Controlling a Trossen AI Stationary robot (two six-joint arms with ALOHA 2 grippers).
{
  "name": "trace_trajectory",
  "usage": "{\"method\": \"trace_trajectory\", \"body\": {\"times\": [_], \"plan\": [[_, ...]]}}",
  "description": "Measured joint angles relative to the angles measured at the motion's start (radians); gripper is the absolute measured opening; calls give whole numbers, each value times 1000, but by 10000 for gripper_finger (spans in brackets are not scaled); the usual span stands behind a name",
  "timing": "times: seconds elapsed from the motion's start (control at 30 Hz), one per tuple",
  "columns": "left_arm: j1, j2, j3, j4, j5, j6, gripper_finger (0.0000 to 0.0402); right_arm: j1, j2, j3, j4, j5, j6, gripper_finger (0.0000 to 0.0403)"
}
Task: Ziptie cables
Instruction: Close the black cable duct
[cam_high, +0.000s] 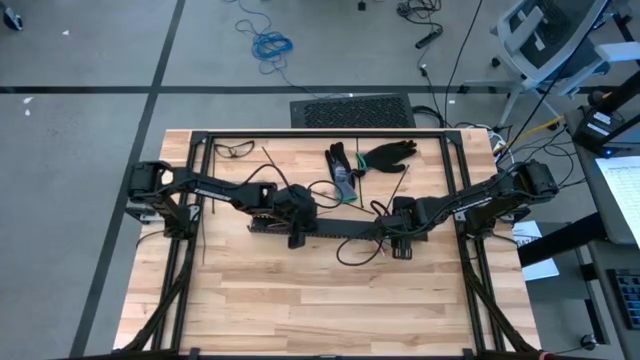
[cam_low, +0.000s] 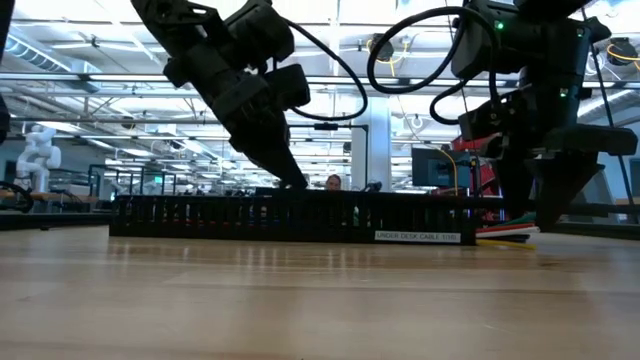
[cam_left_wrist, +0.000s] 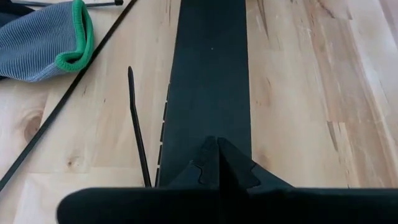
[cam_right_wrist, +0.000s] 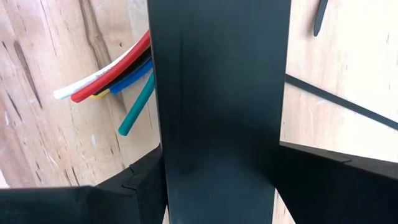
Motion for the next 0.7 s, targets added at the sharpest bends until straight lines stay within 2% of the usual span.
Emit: {"method": "trace_trajectory", "body": {"times": [0.7], "plan": [[2, 32, 1, 21, -16, -1, 0, 0, 2, 33, -50, -4, -27, 249]]}}
